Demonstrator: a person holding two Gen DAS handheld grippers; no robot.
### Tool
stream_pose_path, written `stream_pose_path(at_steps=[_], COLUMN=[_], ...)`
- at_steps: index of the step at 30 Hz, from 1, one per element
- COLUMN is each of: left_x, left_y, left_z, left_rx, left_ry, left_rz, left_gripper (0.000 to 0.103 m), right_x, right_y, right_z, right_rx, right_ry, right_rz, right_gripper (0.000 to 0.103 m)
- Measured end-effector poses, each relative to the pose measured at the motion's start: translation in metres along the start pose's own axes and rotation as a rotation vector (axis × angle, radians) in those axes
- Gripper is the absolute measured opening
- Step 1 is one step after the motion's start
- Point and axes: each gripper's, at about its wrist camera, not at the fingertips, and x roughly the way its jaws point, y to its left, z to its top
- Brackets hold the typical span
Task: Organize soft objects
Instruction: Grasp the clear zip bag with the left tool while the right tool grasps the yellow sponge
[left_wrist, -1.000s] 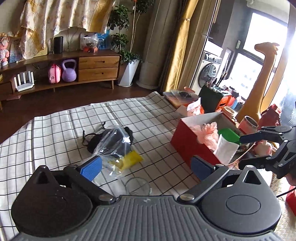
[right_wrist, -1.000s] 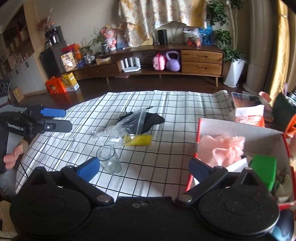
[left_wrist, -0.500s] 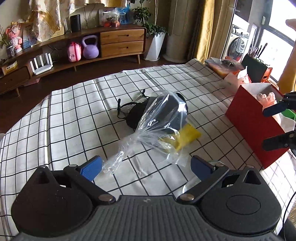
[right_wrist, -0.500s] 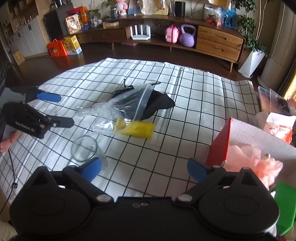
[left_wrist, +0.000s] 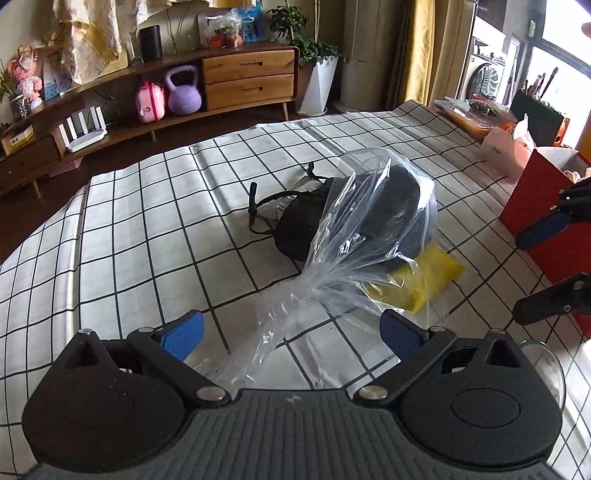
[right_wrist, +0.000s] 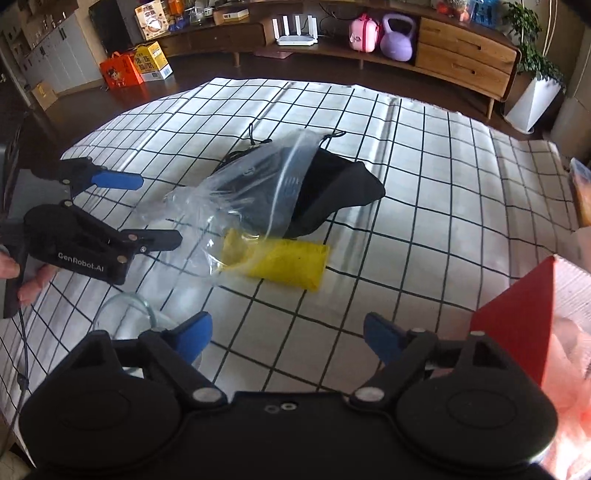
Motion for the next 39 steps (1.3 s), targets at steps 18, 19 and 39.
stream_pose_path(at_steps=[18,19,39], left_x=[0.028,0.028,0.031], left_y=[0.009,0.012,0.016], left_z=[0.014,0.014,0.006], left_rx=[-0.040,-0.045,-0.148], left_ry=[-0.018,-0.019,-0.028], left_rz=[-0.142,-0.150,-0.188], left_gripper=[0.080,0.080,0.029], right_x=[0.047,0.049,0.064], right_y=[-0.001,-0.002,-0.006], right_z=[0.024,0.025,0.029], right_rx=[-0.120,-0.124,-0.113], right_ry=[0.002,0.001,-0.019], right_rz=[0.064,0.075,0.120], right_gripper=[0.087,0.087,0.075])
